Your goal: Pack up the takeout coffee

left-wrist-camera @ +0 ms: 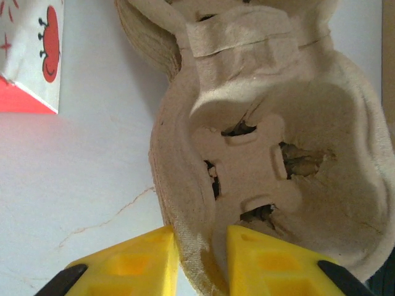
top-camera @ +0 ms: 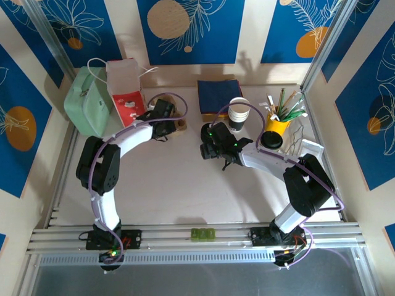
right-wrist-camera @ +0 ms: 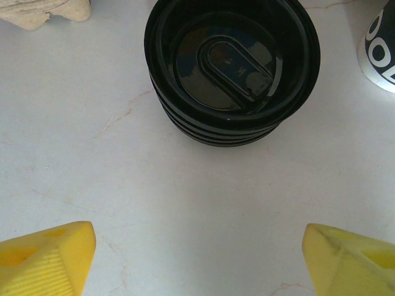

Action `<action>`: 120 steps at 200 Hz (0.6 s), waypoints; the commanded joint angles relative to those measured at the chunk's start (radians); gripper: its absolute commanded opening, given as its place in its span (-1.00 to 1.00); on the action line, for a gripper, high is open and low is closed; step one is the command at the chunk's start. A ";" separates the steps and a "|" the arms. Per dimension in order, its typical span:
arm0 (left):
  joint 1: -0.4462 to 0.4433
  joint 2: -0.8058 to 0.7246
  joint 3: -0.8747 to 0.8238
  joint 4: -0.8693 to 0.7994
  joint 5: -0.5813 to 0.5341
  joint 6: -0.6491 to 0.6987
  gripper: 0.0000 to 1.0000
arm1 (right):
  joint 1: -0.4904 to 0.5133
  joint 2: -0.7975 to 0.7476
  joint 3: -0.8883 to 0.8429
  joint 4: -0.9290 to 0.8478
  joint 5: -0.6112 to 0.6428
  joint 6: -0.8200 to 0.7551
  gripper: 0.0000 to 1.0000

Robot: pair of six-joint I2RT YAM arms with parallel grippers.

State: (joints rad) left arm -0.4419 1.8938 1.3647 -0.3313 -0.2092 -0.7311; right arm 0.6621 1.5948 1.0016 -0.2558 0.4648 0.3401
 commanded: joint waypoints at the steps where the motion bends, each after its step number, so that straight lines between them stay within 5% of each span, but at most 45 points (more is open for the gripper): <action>1: 0.017 -0.043 -0.019 0.050 0.041 -0.030 -0.53 | 0.008 0.011 0.030 -0.012 0.015 -0.009 0.76; 120: 0.037 -0.093 -0.049 0.101 0.058 -0.050 -0.82 | 0.008 0.008 0.030 -0.013 0.019 -0.009 0.76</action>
State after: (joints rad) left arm -0.4187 1.8595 1.3270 -0.2398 -0.1570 -0.7818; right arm 0.6621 1.5948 1.0023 -0.2562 0.4656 0.3401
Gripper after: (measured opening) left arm 0.100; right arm 0.877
